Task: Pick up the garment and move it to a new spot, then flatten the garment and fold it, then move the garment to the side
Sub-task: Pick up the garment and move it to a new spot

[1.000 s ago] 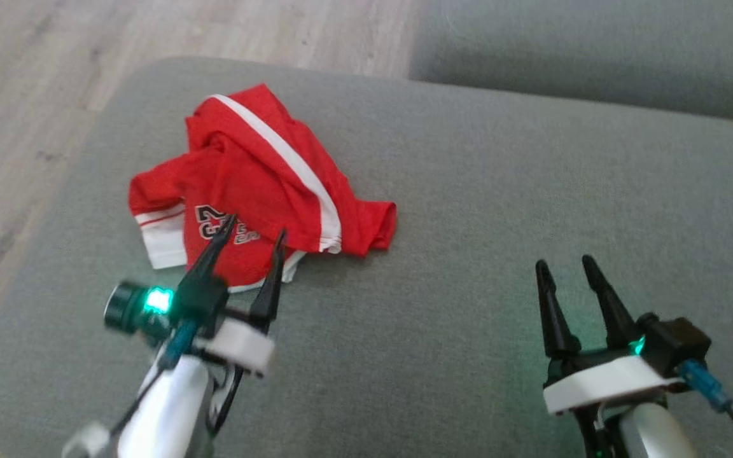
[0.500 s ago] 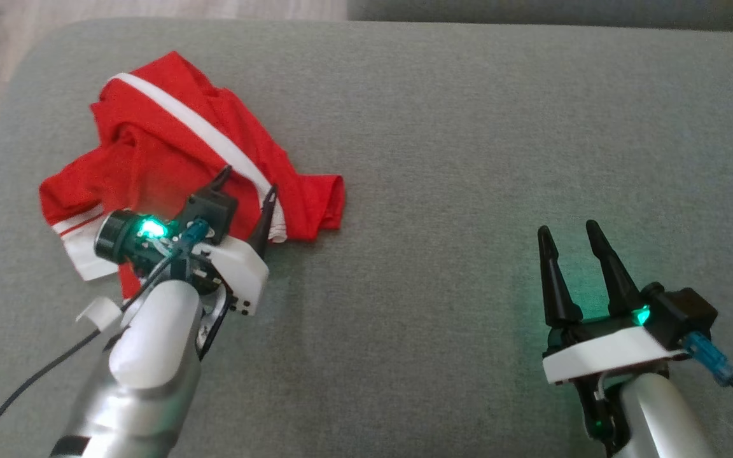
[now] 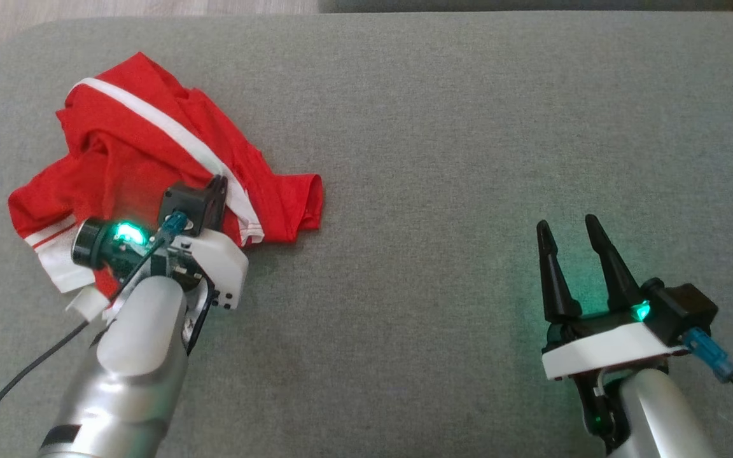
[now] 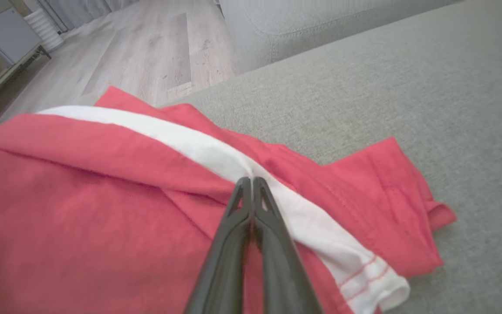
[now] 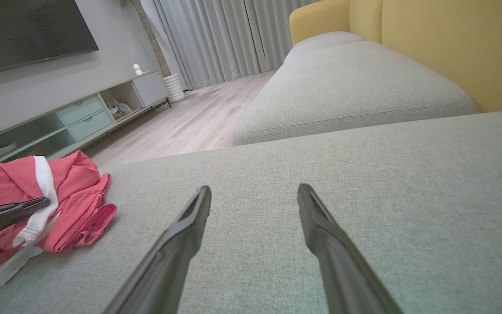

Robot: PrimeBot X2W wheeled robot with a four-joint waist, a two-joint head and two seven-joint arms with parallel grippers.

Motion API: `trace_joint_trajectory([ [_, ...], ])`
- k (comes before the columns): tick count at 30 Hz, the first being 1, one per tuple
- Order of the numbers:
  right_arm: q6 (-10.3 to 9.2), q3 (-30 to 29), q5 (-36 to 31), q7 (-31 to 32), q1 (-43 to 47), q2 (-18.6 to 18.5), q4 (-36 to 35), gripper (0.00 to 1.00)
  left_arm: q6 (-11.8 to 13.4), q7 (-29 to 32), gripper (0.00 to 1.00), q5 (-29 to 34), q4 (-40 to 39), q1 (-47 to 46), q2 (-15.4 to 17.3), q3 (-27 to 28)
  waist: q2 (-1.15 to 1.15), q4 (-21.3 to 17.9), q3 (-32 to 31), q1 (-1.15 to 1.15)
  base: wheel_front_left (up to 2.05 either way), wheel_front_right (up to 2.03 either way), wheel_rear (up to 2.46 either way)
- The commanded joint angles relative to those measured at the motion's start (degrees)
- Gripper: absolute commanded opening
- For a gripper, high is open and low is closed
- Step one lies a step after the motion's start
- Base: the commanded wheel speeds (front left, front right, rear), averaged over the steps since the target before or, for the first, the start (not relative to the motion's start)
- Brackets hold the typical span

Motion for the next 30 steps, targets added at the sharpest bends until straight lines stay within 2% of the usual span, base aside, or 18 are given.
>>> trace_joint_trajectory([
  [1, -0.04, 1.13, 0.05, -0.62, -1.76, -0.30, -1.76, 1.00, 0.08, -1.00, 0.00, -0.28, -1.68, -2.86, 2.05, 1.87, 0.00, 0.08, -0.23, 0.00, 0.00, 0.00, 0.00],
  [9, -0.04, 0.93, 0.41, -0.62, -1.13, -0.30, -1.40, 1.00, -1.27, -11.95, 0.00, -2.62, -7.62, -3.26, 1.65, 2.72, 0.00, 0.52, -2.92, 0.00, 0.00, 0.00, 0.00],
  [14, -0.04, 0.87, 0.82, -0.62, -0.43, -0.30, -1.13, 1.00, -2.16, -15.02, 0.00, -4.18, -15.92, -3.35, 1.83, 3.44, 0.00, 0.55, -5.23, 0.00, 0.00, 0.00, 0.00],
  [23, -0.04, 1.28, 1.99, -0.62, 0.44, -0.30, -0.87, 1.00, -2.77, -15.48, 0.00, -7.40, -34.93, -2.95, 2.72, 5.42, 0.00, -0.65, -8.15, 0.00, 0.00, 0.00, 0.00],
  [30, -0.04, 1.29, 2.70, -0.62, 0.52, -0.30, -1.03, 1.00, -3.29, -11.07, 0.00, -9.92, -45.98, -3.02, 2.81, 4.94, 0.00, -2.55, -8.67, 0.00, 0.00, 0.00, 0.00],
])
